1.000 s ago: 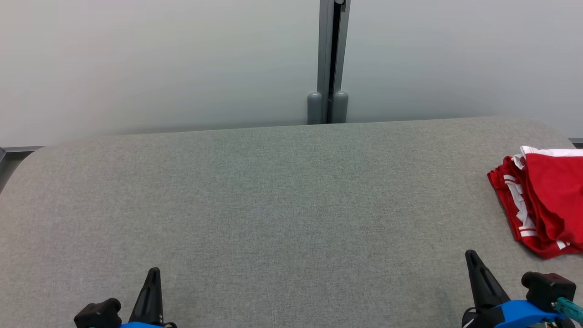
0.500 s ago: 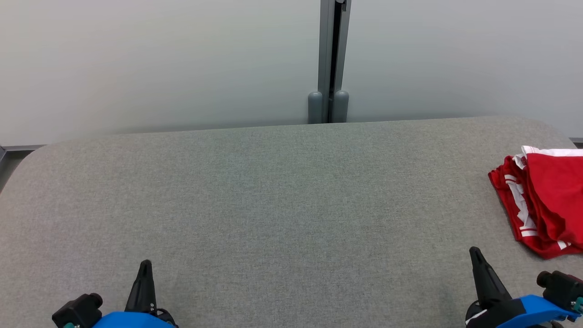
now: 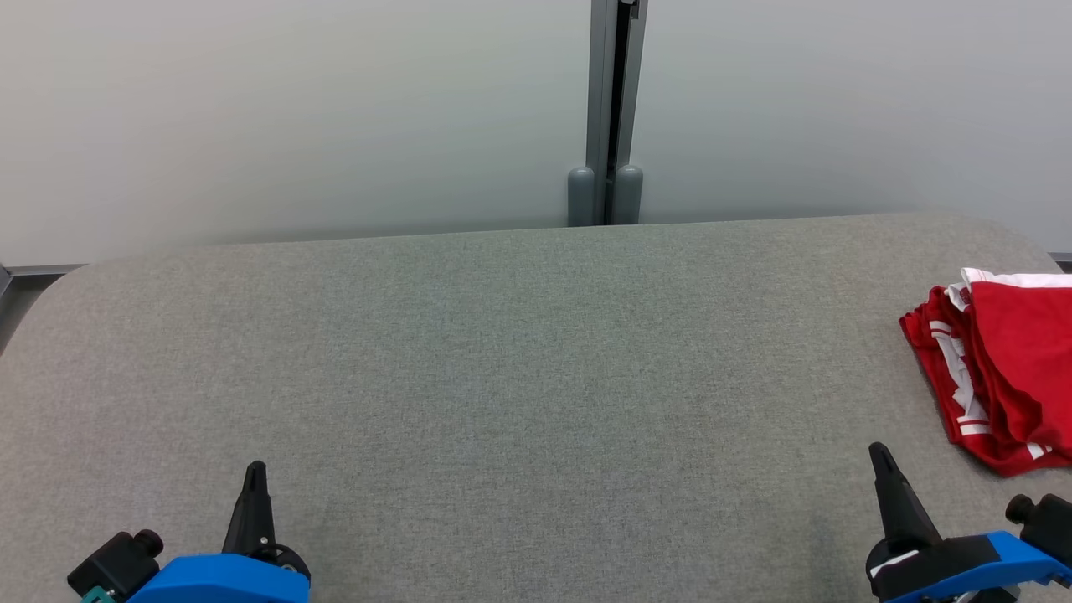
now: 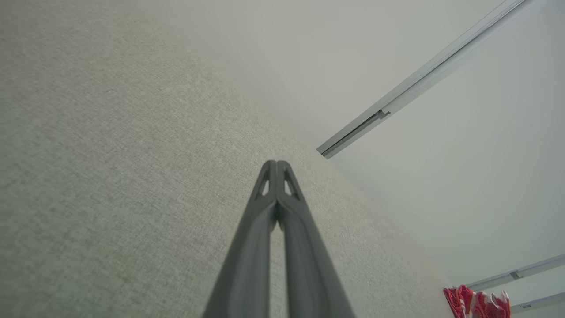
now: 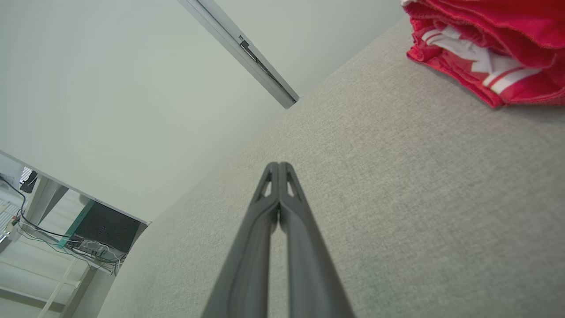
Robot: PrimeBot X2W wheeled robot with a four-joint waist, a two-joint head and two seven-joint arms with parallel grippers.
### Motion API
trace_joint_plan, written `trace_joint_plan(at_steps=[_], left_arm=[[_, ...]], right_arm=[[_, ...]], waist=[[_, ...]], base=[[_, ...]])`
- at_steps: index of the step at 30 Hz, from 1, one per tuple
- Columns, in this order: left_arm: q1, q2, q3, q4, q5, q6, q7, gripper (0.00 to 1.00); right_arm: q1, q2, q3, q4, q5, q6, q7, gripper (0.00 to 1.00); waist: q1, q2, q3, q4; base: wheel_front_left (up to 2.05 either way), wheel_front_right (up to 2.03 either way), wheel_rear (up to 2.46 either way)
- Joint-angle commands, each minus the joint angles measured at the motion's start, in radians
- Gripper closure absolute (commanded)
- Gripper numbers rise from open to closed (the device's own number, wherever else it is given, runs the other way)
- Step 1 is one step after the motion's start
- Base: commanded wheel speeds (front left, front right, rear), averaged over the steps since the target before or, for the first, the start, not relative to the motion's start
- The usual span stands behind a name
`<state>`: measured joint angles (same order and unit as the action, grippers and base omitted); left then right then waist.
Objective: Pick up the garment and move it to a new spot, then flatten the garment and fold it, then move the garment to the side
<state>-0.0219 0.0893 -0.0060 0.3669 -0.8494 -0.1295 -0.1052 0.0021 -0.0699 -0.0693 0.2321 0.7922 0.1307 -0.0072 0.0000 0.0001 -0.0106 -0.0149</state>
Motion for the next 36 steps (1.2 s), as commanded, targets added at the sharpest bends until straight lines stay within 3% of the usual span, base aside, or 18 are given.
trace_joint_plan(at_steps=[1,36], left_arm=[[-0.027,0.001,0.012,-0.019,-0.027,-0.001,0.007,1.0],[-0.06,-0.018,0.067,-0.072,-0.388,-0.001,0.113,1.0]], right_arm=[[-0.035,0.0,-0.004,-0.011,0.029,0.0,0.005,1.0],[-0.075,0.01,-0.026,0.0,0.417,0.0,0.063,1.0]], waist=[[0.0,-0.0001,0.0,0.0],[0.0,-0.0001,0.005,0.006]], base=[[0.0,0.0,0.0],[0.0,0.0,0.0]])
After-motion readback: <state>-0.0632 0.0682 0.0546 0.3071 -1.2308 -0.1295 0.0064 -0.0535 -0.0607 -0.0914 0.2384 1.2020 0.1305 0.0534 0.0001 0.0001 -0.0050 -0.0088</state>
